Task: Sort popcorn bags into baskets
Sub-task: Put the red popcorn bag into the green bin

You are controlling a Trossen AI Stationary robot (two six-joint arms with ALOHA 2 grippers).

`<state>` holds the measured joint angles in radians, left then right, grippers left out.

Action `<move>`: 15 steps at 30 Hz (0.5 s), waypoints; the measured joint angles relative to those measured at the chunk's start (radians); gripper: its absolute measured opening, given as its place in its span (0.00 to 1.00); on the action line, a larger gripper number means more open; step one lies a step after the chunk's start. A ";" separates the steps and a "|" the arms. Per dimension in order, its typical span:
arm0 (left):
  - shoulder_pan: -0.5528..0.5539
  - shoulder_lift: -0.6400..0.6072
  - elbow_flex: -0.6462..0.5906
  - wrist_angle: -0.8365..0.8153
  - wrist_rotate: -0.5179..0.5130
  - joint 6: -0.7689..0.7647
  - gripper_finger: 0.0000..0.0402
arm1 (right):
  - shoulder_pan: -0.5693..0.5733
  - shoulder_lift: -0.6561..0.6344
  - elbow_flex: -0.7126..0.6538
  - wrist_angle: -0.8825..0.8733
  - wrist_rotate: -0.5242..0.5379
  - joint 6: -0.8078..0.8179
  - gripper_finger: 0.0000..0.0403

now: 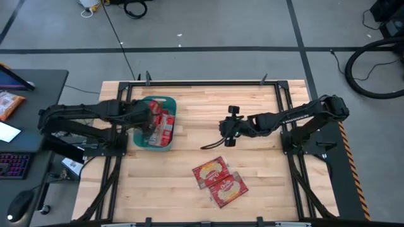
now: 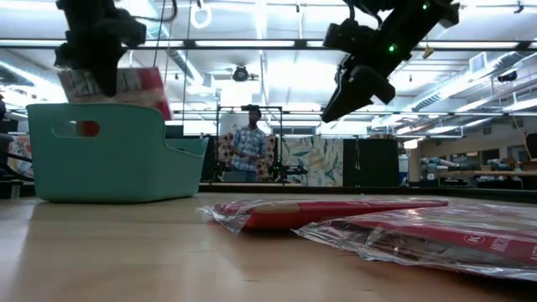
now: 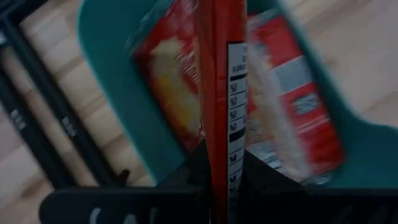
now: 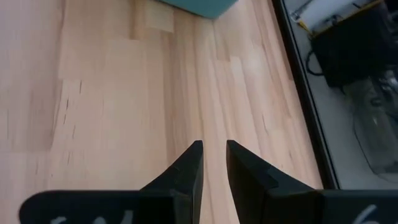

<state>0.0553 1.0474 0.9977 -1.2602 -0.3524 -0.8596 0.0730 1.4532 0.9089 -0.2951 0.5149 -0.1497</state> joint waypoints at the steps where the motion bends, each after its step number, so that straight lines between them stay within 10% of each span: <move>1: 0.020 0.013 0.000 -0.009 0.008 0.004 0.09 | -0.006 0.000 -0.008 0.018 -0.014 -0.015 0.19; 15: 0.092 0.204 0.000 -0.006 0.009 0.078 0.25 | -0.032 0.000 -0.022 0.095 -0.107 -0.119 0.19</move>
<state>0.1469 1.2518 0.9977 -1.2658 -0.3434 -0.7820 0.0410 1.4532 0.8871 -0.1999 0.4076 -0.2691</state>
